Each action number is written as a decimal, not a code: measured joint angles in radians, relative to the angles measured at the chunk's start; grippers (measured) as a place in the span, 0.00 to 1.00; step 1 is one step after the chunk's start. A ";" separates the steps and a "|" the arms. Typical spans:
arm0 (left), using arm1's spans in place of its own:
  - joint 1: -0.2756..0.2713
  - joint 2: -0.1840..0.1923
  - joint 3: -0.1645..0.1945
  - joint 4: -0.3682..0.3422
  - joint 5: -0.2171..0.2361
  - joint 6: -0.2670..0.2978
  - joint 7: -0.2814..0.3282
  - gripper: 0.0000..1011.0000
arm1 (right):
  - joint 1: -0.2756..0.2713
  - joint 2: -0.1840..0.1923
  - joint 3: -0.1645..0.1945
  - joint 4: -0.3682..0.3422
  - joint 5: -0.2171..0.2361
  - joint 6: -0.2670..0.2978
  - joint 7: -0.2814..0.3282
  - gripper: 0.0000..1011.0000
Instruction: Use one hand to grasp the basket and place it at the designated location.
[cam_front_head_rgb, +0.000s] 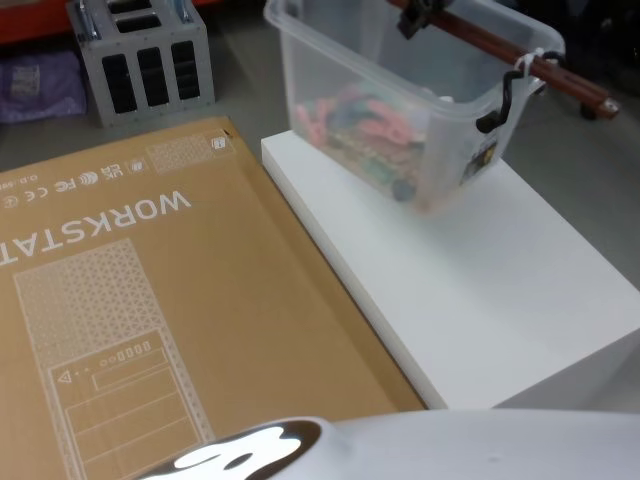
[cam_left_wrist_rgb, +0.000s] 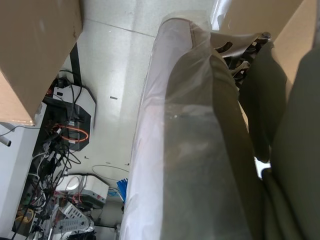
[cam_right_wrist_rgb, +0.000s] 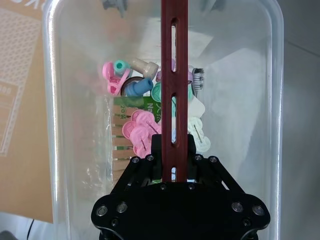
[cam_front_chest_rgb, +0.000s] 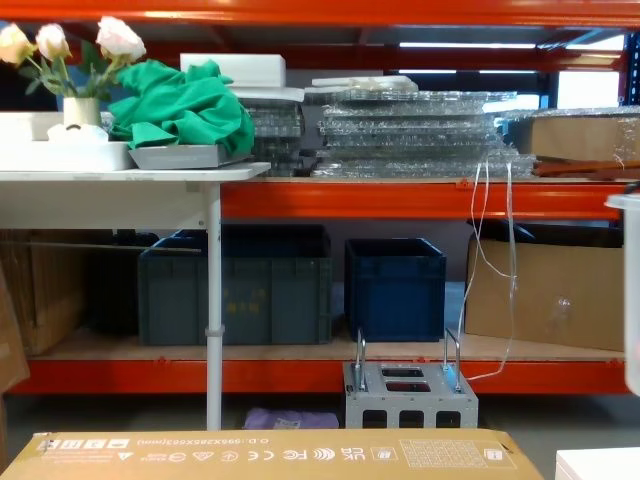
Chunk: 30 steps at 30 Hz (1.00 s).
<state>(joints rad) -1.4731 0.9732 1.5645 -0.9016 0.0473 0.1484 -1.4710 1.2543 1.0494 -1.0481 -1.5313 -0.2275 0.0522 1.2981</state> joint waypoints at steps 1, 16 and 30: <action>0.000 0.000 0.000 0.000 0.000 0.000 0.000 0.00 | -0.003 0.002 0.001 0.002 -0.003 0.010 -0.002 0.24; 0.000 0.000 0.000 0.000 0.000 0.000 0.000 0.00 | -0.050 -0.009 0.005 0.100 -0.045 0.128 0.012 0.24; 0.000 0.000 0.000 0.000 0.000 0.000 0.000 0.00 | -0.077 -0.055 0.005 0.175 -0.079 0.158 0.022 0.24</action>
<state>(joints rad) -1.4732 0.9732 1.5645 -0.9016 0.0474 0.1484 -1.4710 1.1775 0.9942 -1.0427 -1.3564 -0.3064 0.2103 1.3197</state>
